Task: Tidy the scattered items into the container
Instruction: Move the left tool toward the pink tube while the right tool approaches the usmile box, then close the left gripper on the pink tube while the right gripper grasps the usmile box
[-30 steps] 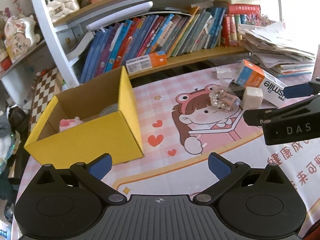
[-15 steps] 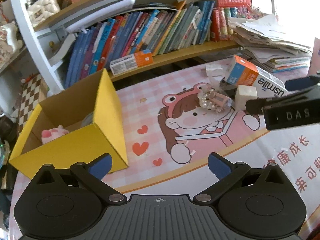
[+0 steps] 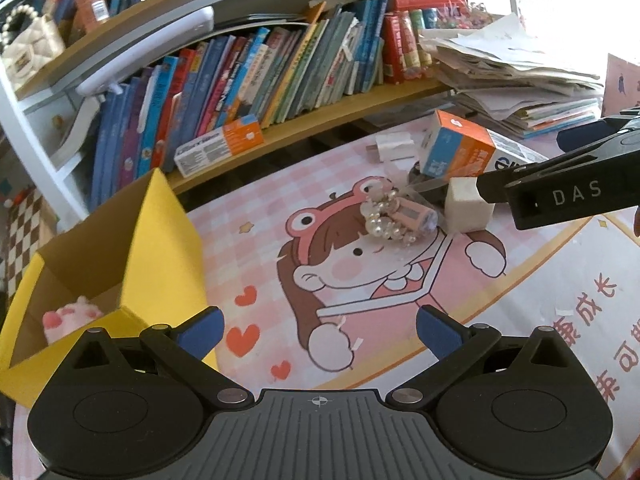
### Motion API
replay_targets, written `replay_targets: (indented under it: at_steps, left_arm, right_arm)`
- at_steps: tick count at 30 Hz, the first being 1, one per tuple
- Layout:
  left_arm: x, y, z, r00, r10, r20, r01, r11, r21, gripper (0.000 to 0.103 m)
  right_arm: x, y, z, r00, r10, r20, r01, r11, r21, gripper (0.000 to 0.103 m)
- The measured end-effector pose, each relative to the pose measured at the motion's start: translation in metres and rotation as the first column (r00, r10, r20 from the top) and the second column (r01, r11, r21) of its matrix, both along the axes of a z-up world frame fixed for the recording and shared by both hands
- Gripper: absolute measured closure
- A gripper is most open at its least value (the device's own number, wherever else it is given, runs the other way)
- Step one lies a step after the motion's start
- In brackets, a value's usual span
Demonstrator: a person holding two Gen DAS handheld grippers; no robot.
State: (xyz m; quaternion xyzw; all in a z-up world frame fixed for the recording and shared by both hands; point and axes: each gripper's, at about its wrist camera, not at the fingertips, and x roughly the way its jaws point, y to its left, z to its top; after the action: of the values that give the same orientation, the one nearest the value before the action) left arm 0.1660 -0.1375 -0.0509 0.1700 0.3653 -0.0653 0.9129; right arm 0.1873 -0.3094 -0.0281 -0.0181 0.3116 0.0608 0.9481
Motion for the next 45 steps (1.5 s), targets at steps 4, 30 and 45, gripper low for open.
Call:
replay_targets:
  at_steps: [4,30,45]
  left_arm:
    - [0.009,-0.006,-0.003,1.0,-0.017,-0.002,0.017,1.0,0.001,0.0]
    - [0.075,-0.073,-0.038,0.977,-0.214,-0.019,0.215,0.975,0.061,0.023]
    - [0.093,-0.088,-0.058,0.968,-0.241,-0.065,0.244,0.969,0.048,0.062]
  right_arm:
    - [0.006,-0.008,-0.004,1.0,-0.021,-0.013,0.021,1.0,0.001,0.003]
    - [0.049,-0.036,-0.024,0.999,0.0,-0.05,-0.006,0.995,-0.103,0.013]
    - [0.078,-0.032,-0.03,0.992,0.089,-0.087,-0.099,0.988,-0.117,0.021]
